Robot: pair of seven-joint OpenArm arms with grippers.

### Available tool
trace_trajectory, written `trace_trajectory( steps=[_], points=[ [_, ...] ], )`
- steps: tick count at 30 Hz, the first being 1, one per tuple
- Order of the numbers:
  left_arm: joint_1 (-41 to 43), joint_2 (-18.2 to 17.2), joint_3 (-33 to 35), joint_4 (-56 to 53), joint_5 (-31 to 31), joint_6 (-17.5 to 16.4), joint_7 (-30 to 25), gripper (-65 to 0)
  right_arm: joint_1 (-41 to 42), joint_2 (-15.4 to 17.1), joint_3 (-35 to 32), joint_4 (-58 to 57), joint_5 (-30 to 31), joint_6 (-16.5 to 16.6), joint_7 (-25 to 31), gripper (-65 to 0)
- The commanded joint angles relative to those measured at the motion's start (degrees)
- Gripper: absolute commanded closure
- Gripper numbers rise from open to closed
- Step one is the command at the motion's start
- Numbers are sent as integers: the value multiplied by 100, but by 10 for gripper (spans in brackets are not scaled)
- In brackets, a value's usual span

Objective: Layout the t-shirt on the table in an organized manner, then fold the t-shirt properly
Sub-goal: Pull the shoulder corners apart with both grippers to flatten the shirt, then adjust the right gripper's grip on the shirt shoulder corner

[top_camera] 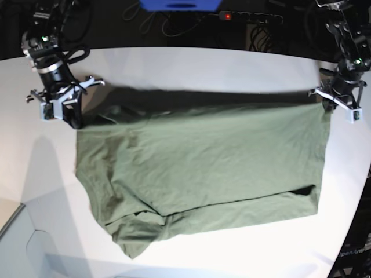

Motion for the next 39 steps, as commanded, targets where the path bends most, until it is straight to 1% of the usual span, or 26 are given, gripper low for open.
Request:
trace_trajectory(
  steps=[1,11,14,16,19,24,28,29,31,33,35,38,39],
  points=[
    [-23,-100,-25,66,1,19,-126,-2,-36,42,23,94,63,-4,184,0],
    [73,-91,-25,-251,-43,19,-126,-4,-748,34,-276,76,54,5,157,0],
    [82,-100,-25,-242,-43,19,-126,-4,-871,78,-513,-170,36,5,149,0],
    [91,-100,-25,-207,-43,19,-126,-4,-897,148,-548,-399,36,5,149,0],
    [100,-135,-25,-207,-43,19,-118,-5,-915,148,-531,-706,36,5,149,0],
    [205,-144,-25,-198,-43,19,-118,-6,-1082,157,-531,-794,36,5,184,-4],
    [223,-144,-25,-198,-43,19,-118,-8,-1117,227,-531,-794,36,5,184,-131],
    [223,-144,-25,-198,-43,19,-118,-18,-1117,227,-531,-786,36,5,184,-160],
    [311,-144,-25,-198,-43,10,-118,-62,-1117,236,-522,-786,36,5,184,-206],
    [346,-144,-25,-189,-43,10,-118,-126,-1117,227,-460,-777,36,5,193,-230],
    [355,-144,-25,-189,-43,10,-118,-203,-1117,201,-355,-777,36,5,193,-228],
    [372,-144,-34,-180,-43,10,-118,-342,-1091,192,-302,-768,45,5,193,-228],
    [372,-144,-42,-163,-43,10,-118,-376,-1091,192,-302,-742,45,5,193,-228]
  ],
)
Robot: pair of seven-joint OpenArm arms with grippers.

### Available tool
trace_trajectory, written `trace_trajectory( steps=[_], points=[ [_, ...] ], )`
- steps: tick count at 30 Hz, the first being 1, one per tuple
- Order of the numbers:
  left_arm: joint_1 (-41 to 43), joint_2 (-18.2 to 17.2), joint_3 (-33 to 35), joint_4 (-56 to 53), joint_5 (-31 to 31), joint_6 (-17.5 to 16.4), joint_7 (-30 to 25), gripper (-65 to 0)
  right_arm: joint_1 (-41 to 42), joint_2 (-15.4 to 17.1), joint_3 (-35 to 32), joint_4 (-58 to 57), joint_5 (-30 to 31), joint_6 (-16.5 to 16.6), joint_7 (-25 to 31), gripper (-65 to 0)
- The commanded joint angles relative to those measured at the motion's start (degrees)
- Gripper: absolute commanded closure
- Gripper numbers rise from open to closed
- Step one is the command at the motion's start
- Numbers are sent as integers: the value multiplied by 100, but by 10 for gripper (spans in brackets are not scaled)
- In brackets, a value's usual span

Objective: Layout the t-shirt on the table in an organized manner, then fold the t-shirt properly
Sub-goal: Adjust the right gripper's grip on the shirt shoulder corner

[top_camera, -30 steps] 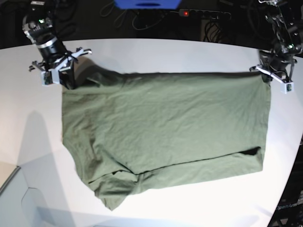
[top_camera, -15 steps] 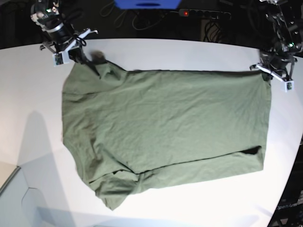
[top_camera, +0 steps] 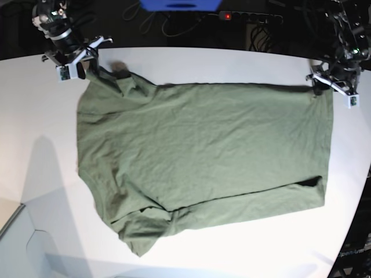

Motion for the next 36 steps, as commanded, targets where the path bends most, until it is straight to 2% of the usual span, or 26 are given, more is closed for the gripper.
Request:
trace_trajectory(
  steps=[1,4,7,11,15,21,28,36],
  points=[
    [3,-109,-78,174,-39,-7,-96,-406,-31,26,19,150,78,7,147,-229],
    [179,-38,-429,535,-39,-7,-96,-422,-39,26,19,300,78,7,147,-231],
    [267,190,-755,939,-39,-7,-96,-422,-48,-18,19,396,78,7,147,-231],
    [399,375,-1080,1247,-39,-7,-96,-422,-13,-247,222,467,78,7,147,-240],
    [583,393,-1053,1238,-21,-7,-96,-422,110,-502,547,467,78,7,147,-281],
    [741,393,-816,1062,-30,-7,-105,-422,119,-502,582,458,78,7,147,-294],
    [390,349,-772,341,14,-7,-148,-422,101,-502,582,449,78,7,147,-294],
    [21,331,-640,192,23,-7,-113,-421,92,-502,582,449,78,7,147,-293]
  ],
)
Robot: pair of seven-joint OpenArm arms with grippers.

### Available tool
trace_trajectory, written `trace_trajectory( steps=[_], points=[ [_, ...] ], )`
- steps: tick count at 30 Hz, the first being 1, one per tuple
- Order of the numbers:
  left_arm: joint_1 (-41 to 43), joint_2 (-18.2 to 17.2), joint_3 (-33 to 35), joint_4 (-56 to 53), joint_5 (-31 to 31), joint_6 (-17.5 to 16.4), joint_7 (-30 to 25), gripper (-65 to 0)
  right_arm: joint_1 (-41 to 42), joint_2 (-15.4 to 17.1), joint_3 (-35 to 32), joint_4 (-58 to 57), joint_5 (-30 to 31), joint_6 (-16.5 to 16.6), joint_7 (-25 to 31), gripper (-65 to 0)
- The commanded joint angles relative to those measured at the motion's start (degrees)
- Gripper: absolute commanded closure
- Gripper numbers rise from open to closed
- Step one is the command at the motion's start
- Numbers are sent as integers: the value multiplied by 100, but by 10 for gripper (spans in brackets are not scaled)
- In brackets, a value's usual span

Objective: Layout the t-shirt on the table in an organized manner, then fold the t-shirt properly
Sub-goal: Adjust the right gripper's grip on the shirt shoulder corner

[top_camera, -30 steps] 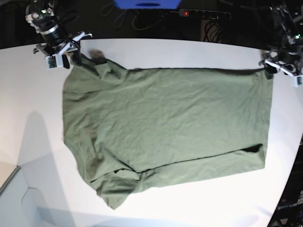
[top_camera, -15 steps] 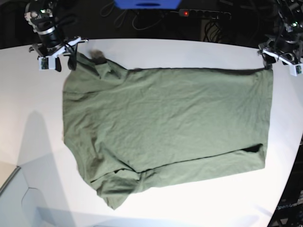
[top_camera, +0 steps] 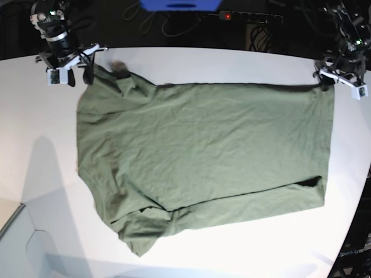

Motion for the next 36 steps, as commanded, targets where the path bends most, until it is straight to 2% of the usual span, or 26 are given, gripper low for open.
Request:
trace_trajectory(
  steps=[1,7,12,13,17,18,28,36],
  points=[
    [-47,-78,62,67,-49,-11,-78,-421,-21,36,18,97,56,7,147,-293],
    [-118,-60,387,58,373,-11,-131,-420,-21,36,36,97,56,7,147,-293],
    [-232,-78,369,-109,513,-11,-131,-413,-21,36,44,97,56,7,147,-293],
    [-241,-95,369,-205,513,-11,-131,-389,-21,36,44,88,56,7,147,-293],
    [-417,-113,369,-539,513,-11,-140,-172,-21,36,44,80,56,7,147,-292],
    [-425,-113,369,-557,513,-11,-140,-138,-21,36,44,88,56,7,147,-292],
    [-417,-227,361,-557,513,-11,-131,-150,-21,27,0,106,56,7,147,-294],
    [-434,-324,361,-566,513,-11,-131,-149,40,36,-474,-131,38,7,147,-294]
  ],
)
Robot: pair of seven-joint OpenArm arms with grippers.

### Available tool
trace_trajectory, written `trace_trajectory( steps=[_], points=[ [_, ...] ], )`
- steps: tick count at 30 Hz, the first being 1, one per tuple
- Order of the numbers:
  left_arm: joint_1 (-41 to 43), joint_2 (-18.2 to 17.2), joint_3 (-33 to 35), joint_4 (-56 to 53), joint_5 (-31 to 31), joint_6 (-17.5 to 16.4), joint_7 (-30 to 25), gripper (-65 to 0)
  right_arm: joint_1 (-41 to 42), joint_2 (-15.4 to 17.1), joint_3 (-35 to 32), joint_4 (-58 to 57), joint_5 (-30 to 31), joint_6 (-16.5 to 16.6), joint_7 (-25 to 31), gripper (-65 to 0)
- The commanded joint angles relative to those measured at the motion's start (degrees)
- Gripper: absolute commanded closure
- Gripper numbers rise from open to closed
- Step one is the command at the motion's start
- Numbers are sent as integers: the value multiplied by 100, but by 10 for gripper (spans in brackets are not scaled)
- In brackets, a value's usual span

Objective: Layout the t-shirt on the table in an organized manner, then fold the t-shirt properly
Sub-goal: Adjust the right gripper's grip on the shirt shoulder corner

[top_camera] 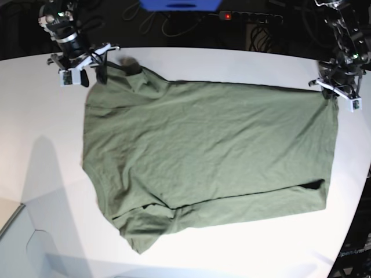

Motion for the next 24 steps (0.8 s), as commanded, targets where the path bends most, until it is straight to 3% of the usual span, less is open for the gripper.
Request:
trace_trajectory(
  steps=[1,6,9,17,20,24],
  points=[
    [12,-66,-20,24,94,50,94,-149,76,36,-2,39,34,7,142,-294],
    [12,-48,-20,24,94,50,94,-149,216,36,-37,-23,34,7,98,-294],
    [12,-48,-20,24,94,50,94,-149,-3,124,-398,-31,25,7,98,-294],
    [-6,-48,-20,24,58,50,94,-149,-733,1231,-2429,355,34,60,142,-293],
    [-103,-48,-20,24,94,50,129,-149,-803,1557,-2824,654,43,614,142,-292],
    [-94,-66,-20,24,50,50,138,-152,-768,1346,-2472,777,52,482,134,-292]
  ],
)
